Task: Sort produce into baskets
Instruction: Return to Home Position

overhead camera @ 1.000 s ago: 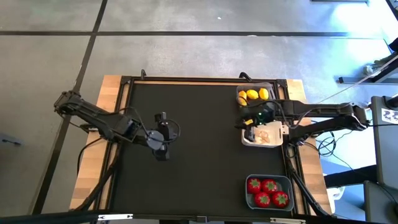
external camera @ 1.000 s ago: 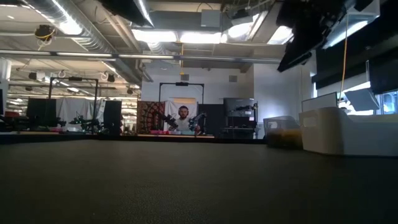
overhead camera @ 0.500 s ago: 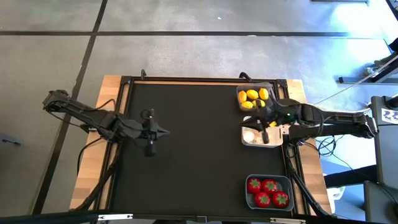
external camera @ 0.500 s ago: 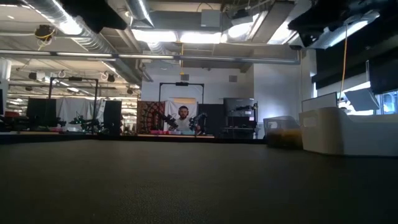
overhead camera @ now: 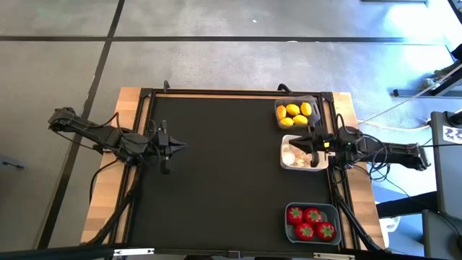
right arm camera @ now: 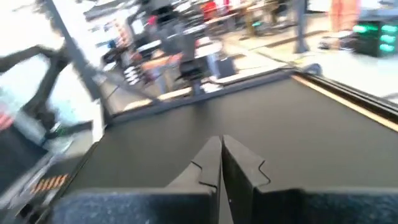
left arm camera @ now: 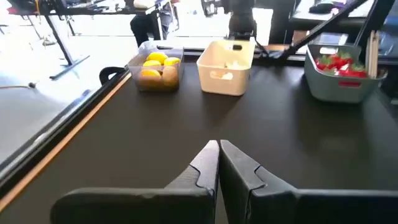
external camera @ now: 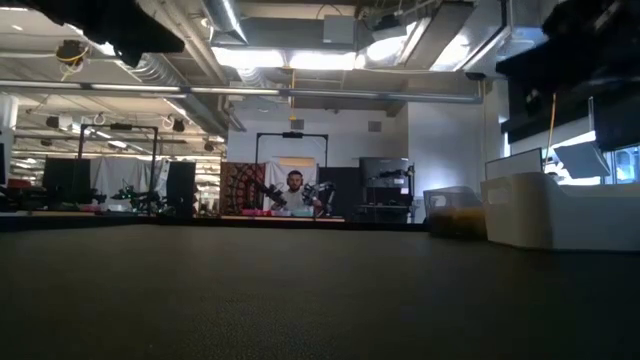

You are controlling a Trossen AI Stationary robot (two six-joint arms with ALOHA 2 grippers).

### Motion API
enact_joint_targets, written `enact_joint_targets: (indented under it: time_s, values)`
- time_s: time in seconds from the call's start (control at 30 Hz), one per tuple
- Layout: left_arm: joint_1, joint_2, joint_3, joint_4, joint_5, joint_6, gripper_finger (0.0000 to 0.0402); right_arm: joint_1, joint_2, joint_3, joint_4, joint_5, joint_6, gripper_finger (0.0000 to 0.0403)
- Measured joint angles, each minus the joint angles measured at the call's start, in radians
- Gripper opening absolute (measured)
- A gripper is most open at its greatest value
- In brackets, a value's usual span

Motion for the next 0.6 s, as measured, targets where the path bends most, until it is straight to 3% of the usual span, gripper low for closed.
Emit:
enact_joint_targets:
  time_s: [0.17,0.33,0.6]
  values:
    - [0.005,0.004,-0.012,0.024,0.005,0.047,0.0004,0.0,-0.05,-0.083,0.041,0.137,0.065,0.0017]
    - [0.041,-0.038,-0.079,0.126,0.018,0.049,0.0004,0.0,-0.052,-0.123,0.034,0.198,0.107,0.0017]
    - [0.105,-0.18,-0.241,0.308,0.133,0.07,0.0004,0.0,-0.052,-0.208,0.045,0.169,0.133,0.0017]
